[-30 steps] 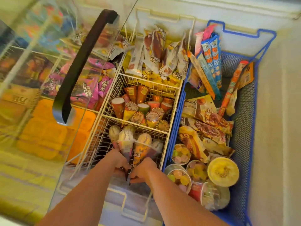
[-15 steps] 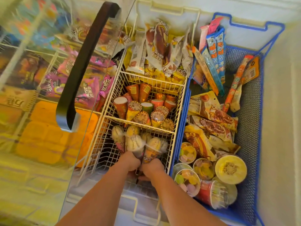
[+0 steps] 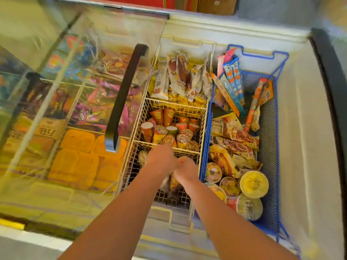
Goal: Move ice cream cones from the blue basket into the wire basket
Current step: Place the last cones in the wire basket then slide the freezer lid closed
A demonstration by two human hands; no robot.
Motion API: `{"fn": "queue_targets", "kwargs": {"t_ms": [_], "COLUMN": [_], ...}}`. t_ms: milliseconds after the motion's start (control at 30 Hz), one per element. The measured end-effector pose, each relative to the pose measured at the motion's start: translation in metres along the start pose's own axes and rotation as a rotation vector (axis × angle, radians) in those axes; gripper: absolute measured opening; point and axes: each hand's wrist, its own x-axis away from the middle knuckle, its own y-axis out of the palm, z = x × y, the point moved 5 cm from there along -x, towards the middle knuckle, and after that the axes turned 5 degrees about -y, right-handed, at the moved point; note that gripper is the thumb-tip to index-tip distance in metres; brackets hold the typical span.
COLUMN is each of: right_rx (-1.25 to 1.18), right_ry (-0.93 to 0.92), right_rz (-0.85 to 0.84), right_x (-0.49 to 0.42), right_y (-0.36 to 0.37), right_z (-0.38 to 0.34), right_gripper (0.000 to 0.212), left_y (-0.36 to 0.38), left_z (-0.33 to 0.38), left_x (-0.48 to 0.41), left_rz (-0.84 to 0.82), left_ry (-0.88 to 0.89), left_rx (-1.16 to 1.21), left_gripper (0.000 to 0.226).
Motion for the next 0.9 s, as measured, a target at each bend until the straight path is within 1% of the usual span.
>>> {"fn": "queue_targets", "kwargs": {"t_ms": [67, 133, 167, 233, 267, 300, 367, 400, 433, 467, 500, 567, 600, 633, 667, 800, 900], "right_rx": [-0.158, -0.328, -0.362, -0.408, -0.399, -0.357, -0.194, -0.065, 0.111, 0.319, 0.529, 0.880, 0.996, 1.072, 1.111, 1.149, 1.128], "right_ry": [-0.040, -0.088, -0.134, -0.237, -0.302, -0.390, -0.662, -0.825, -0.957, -1.042, -1.072, -0.998, -0.978, -0.982, -1.001, -1.077, -1.072], "right_rz": [0.042, 0.078, 0.112, 0.192, 0.227, 0.257, 0.321, 0.350, 0.347, 0.301, 0.211, 0.018, -0.021, -0.028, -0.018, 0.008, 0.082], "right_x": [0.003, 0.008, 0.009, 0.015, 0.019, 0.024, 0.039, 0.048, 0.055, 0.057, 0.056, 0.045, 0.039, 0.034, 0.031, 0.025, 0.023], "right_y": [-0.015, -0.029, -0.038, -0.056, -0.065, -0.072, -0.083, -0.083, -0.077, -0.065, -0.052, -0.032, -0.030, -0.029, -0.030, -0.039, -0.066], "right_z": [-0.022, -0.049, -0.063, -0.092, -0.108, -0.126, -0.169, -0.193, -0.217, -0.236, -0.248, -0.256, -0.256, -0.257, -0.258, -0.246, -0.210], "right_gripper": [0.021, 0.015, 0.014, 0.016, 0.017, 0.019, 0.027, 0.033, 0.040, 0.045, 0.046, 0.041, 0.037, 0.034, 0.033, 0.032, 0.034], "left_y": [-0.034, -0.065, -0.080, -0.107, -0.121, -0.136, -0.161, -0.168, -0.170, -0.167, -0.161, -0.146, -0.138, -0.133, -0.129, -0.118, -0.101], "left_z": [0.003, 0.001, 0.000, -0.007, -0.012, -0.019, -0.042, -0.056, -0.070, -0.082, -0.091, -0.101, -0.103, -0.103, -0.103, -0.081, -0.042], "left_x": [0.009, 0.017, 0.022, 0.034, 0.040, 0.047, 0.056, 0.054, 0.048, 0.039, 0.031, 0.019, 0.016, 0.013, 0.010, 0.006, 0.016], "left_rz": [0.112, 0.202, 0.229, 0.291, 0.365, 0.481, 0.729, 0.769, 0.721, 0.613, 0.509, 0.389, 0.335, 0.309, 0.306, 0.262, 0.207], "left_ry": [0.011, 0.027, 0.034, 0.055, 0.077, 0.106, 0.124, 0.075, 0.000, -0.061, -0.097, -0.121, -0.124, -0.126, -0.126, -0.125, -0.071], "left_rx": [0.046, 0.071, 0.087, 0.157, 0.205, 0.266, 0.353, 0.330, 0.267, 0.221, 0.220, 0.382, 0.505, 0.590, 0.626, 0.587, 0.578], "left_gripper": [0.016, 0.023, 0.026, 0.024, 0.023, 0.021, 0.019, 0.027, 0.035, 0.036, 0.030, 0.018, 0.017, 0.018, 0.018, 0.024, 0.026]}}
